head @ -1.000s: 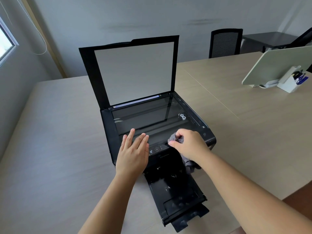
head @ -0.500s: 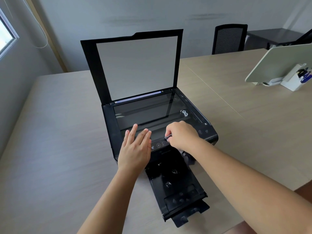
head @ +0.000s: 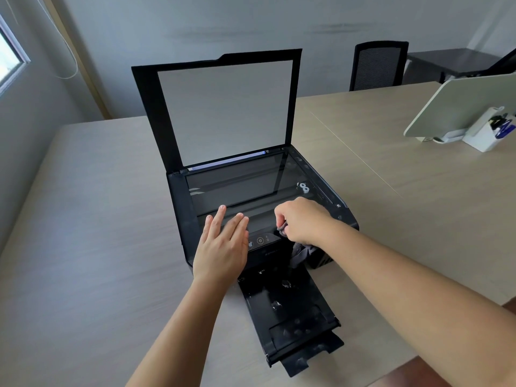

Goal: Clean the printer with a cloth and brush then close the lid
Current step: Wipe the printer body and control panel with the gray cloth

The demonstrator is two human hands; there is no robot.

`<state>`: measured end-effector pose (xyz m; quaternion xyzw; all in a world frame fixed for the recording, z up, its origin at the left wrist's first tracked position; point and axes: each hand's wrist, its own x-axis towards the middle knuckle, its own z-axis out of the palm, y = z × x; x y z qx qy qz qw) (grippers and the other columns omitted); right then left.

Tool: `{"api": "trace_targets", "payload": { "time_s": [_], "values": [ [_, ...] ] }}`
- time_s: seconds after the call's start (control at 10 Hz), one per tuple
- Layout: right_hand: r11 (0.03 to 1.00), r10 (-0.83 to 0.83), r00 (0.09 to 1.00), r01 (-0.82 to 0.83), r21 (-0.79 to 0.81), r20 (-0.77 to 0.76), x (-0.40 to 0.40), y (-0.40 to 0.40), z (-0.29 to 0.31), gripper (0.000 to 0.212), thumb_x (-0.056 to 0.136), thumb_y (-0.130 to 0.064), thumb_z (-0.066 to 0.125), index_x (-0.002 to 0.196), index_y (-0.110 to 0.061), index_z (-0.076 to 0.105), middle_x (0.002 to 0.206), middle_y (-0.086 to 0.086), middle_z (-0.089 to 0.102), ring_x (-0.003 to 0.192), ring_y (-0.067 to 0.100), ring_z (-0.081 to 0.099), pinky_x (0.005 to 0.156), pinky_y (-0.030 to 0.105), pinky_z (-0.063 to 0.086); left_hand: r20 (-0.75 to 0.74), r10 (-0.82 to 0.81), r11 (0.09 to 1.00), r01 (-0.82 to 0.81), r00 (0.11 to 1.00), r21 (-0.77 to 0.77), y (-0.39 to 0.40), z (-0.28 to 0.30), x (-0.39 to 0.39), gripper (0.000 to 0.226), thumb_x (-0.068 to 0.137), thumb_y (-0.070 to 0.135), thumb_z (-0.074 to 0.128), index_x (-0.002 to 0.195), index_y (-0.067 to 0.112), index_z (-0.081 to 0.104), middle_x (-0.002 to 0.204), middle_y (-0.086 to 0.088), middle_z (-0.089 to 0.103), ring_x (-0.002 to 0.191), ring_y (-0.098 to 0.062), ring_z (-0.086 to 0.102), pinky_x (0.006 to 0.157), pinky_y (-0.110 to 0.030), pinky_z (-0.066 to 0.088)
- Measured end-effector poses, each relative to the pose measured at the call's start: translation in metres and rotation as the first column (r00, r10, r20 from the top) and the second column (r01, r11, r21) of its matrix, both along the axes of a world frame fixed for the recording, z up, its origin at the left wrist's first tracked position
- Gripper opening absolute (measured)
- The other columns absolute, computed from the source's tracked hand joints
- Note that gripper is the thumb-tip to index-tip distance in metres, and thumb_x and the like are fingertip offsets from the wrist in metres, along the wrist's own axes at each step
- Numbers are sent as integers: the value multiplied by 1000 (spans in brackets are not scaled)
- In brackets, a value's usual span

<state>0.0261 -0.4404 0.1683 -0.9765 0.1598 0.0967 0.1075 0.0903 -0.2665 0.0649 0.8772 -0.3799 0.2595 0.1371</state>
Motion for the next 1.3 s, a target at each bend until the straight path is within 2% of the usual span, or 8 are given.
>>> {"api": "trace_targets", "payload": {
  "time_s": [0.2, 0.3, 0.5, 0.7, 0.8, 1.0, 1.2, 1.3],
  "values": [
    [998, 41, 999, -39, 54, -35, 1, -1, 3, 20, 83, -10, 59, 88, -29, 64, 102, 0, 54, 92, 24, 58, 77, 35, 52, 0, -10, 1000, 10, 1000, 12, -1, 0, 0, 39, 97, 26, 40, 122, 11, 67, 122, -4, 67, 133, -37, 45, 109, -51, 34],
    [993, 77, 996, -81, -80, -55, 1, 2, 7, 25, 82, -2, 55, 97, -21, 64, 101, 3, 54, 92, 26, 57, 73, 32, 48, 4, -2, 1000, 2, 1000, -1, -1, -1, 0, 39, 97, 26, 40, 121, 10, 67, 122, -5, 68, 133, -37, 46, 108, -52, 35],
    [993, 13, 1000, -10, 114, -24, 3, -7, -1, 18, 81, -13, 61, 79, -31, 62, 96, -3, 55, 91, 22, 59, 79, 36, 54, -6, -22, 1000, 22, 1000, 3, 0, -1, 0, 38, 97, 25, 41, 121, 10, 67, 122, -6, 67, 133, -38, 46, 108, -53, 36],
    [961, -160, 938, 78, 264, 307, -1, 23, -20, 6, 84, -23, 60, 89, -26, 62, 94, -3, 58, 86, 19, 57, 70, 28, 47, -36, 7, 1000, -8, 999, -21, 0, -3, 0, 41, 95, 21, 40, 126, 10, 63, 128, -5, 64, 135, -36, 43, 109, -51, 33],
    [976, -84, 944, 13, 218, 319, -15, 44, -42, 10, 90, -21, 55, 97, -26, 60, 103, -1, 52, 92, 24, 54, 73, 35, 49, -67, 25, 998, -28, 997, -52, 2, -2, 0, 44, 94, 19, 37, 130, 9, 60, 132, -4, 62, 136, -35, 42, 109, -51, 32],
    [922, -380, 888, 387, 24, 260, -27, -47, -33, 22, 85, -9, 53, 91, -23, 68, 97, 1, 56, 93, 31, 59, 66, 30, 44, -92, 28, 999, -32, 995, -38, 2, 2, -1, 43, 95, 20, 35, 129, 9, 60, 129, -3, 63, 135, -35, 43, 109, -51, 34],
    [948, -319, 894, 299, 113, 313, -32, -29, -43, 19, 88, -14, 58, 98, -24, 70, 101, -3, 64, 97, 22, 58, 69, 27, 43, -108, 30, 999, -33, 994, -24, 1, 3, -2, 43, 96, 22, 35, 128, 9, 61, 128, -4, 64, 135, -35, 43, 108, -52, 35],
    [928, -353, 855, 373, 23, 379, -36, -43, -47, 21, 86, -9, 56, 98, -21, 68, 99, 1, 62, 98, 27, 56, 68, 30, 43, -109, 27, 1000, -28, 994, -14, 1, 3, -2, 43, 96, 21, 35, 128, 9, 61, 127, -4, 64, 134, -35, 43, 108, -52, 35]
  ]
}}
